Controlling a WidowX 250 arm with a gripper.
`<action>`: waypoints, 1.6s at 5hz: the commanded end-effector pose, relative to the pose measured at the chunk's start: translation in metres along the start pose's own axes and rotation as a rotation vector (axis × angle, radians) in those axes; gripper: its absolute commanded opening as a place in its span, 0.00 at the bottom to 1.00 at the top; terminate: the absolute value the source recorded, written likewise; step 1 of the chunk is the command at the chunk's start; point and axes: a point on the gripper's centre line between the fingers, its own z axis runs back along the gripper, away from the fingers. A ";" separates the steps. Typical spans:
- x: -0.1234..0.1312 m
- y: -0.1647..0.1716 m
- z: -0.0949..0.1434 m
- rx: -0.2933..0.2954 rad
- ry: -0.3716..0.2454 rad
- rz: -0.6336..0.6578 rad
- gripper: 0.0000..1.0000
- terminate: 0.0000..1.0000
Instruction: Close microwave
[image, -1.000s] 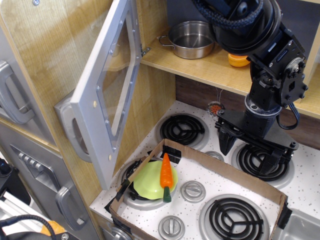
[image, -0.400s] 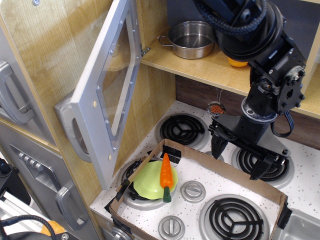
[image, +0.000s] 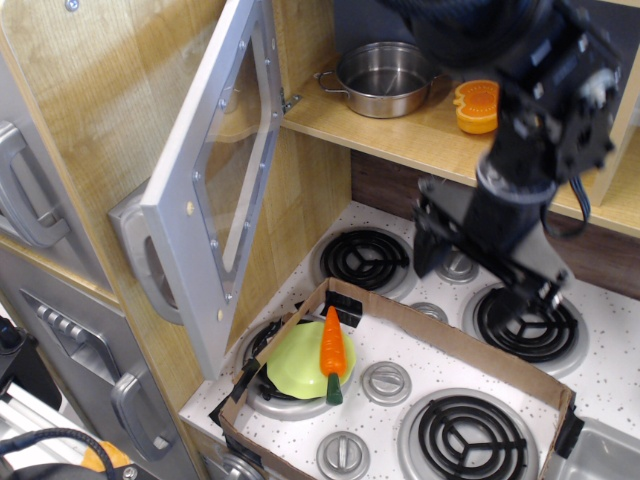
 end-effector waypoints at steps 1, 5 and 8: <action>0.002 0.044 0.056 0.022 -0.088 -0.138 1.00 0.00; -0.010 0.120 0.134 0.076 0.035 -0.329 1.00 0.00; -0.041 0.160 0.133 0.096 0.138 -0.430 1.00 0.00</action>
